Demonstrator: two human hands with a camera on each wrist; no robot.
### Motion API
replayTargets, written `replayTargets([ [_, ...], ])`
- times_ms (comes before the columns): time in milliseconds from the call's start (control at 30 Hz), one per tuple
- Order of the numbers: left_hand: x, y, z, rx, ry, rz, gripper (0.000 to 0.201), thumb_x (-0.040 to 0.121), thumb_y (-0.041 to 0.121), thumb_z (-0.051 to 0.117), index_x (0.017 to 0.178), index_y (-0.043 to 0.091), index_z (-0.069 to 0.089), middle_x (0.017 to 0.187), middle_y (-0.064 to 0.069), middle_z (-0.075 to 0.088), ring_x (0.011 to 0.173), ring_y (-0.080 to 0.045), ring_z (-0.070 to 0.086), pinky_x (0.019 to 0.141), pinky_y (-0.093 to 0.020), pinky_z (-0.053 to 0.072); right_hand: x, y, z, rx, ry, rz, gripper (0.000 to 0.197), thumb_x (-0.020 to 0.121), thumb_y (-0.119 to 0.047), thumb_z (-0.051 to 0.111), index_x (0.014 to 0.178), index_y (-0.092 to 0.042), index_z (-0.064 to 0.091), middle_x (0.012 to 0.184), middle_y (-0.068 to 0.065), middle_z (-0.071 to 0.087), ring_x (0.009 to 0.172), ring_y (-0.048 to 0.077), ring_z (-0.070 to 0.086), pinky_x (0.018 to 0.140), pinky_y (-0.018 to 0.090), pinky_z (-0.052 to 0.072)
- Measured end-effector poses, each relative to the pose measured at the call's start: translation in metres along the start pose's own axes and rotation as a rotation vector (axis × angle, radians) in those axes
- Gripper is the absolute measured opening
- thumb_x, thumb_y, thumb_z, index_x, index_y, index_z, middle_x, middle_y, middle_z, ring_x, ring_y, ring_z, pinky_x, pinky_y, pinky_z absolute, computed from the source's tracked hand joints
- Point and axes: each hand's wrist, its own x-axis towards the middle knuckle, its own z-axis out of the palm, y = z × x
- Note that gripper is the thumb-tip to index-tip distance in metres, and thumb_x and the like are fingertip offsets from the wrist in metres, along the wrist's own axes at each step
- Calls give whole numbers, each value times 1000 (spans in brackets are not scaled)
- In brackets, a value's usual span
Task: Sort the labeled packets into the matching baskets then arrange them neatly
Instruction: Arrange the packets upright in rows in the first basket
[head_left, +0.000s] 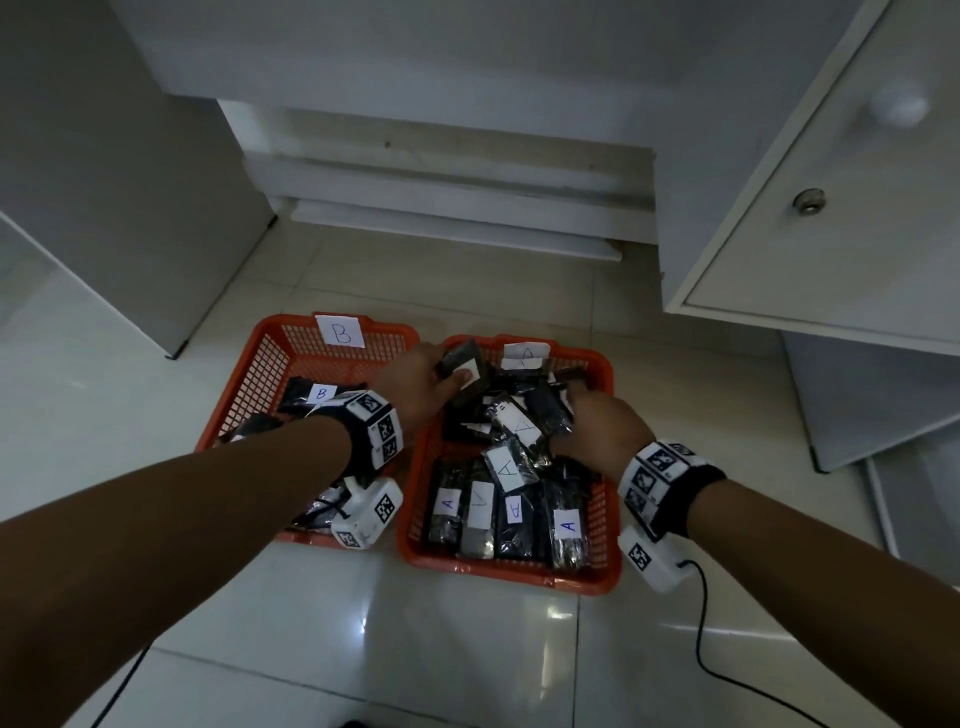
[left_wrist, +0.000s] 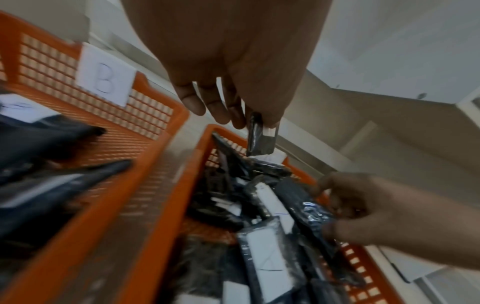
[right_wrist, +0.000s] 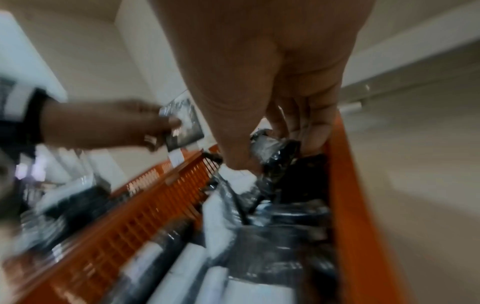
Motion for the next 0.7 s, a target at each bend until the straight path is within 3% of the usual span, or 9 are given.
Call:
replayTargets([
  [67, -3, -8, -4, 7, 20, -9, 24, 98, 39, 64, 102, 15, 66, 90, -3, 64, 81, -22, 62, 66, -30, 43, 1, -1, -3, 93, -12, 66, 47, 82, -35, 85, 115, -20, 55, 90, -10, 58, 79, 11, 60, 62, 26, 46],
  [167, -6, -13, -11, 23, 52, 6, 21, 99, 36, 63, 91, 18, 58, 79, 1, 56, 74, -20, 56, 63, -29, 35, -2, -2, -5, 161, -27, 113, 31, 85, -37, 82, 91, -26, 53, 89, -4, 65, 78, 13, 64, 63, 30, 48],
  [300, -1, -15, -15, -3, 73, 10, 23, 99, 37, 63, 86, 21, 53, 74, 7, 49, 66, -13, 49, 56, -27, 30, -17, -10, 5, 288, 28, -27, 26, 95, -37, 69, 90, -23, 47, 81, 1, 65, 63, 15, 62, 54, 29, 45],
  [367, 1, -16, -14, -3, 76, 26, 23, 99, 38, 62, 86, 22, 54, 74, 7, 50, 65, -11, 48, 56, -27, 30, -28, -19, 15, 298, -41, -121, 27, 99, -32, 63, 85, -24, 42, 88, 0, 57, 65, 12, 56, 54, 26, 45],
  [467, 4, -19, -12, -5, 73, 47, 22, 98, 39, 64, 85, 23, 56, 79, 1, 54, 70, -17, 54, 56, -27, 30, -34, -29, 33, 291, -203, -196, 27, 100, -28, 59, 81, -21, 40, 91, 4, 56, 68, 16, 53, 60, 37, 49],
  [567, 3, -23, -11, 1, 63, 75, 21, 97, 39, 64, 86, 23, 56, 83, -1, 56, 74, -19, 56, 57, -26, 30, -33, -36, 51, 288, -244, -226, 28, 96, -24, 63, 79, -21, 42, 75, 6, 54, 60, 16, 51, 57, 40, 45],
  [700, 0, -24, -15, -7, 58, 92, 22, 97, 39, 64, 84, 26, 53, 85, -2, 57, 74, -18, 55, 59, -28, 31, -32, -45, 69, 338, -187, -191, 29, 95, -21, 70, 75, -16, 48, 72, 6, 57, 64, 16, 60, 64, 41, 52],
])
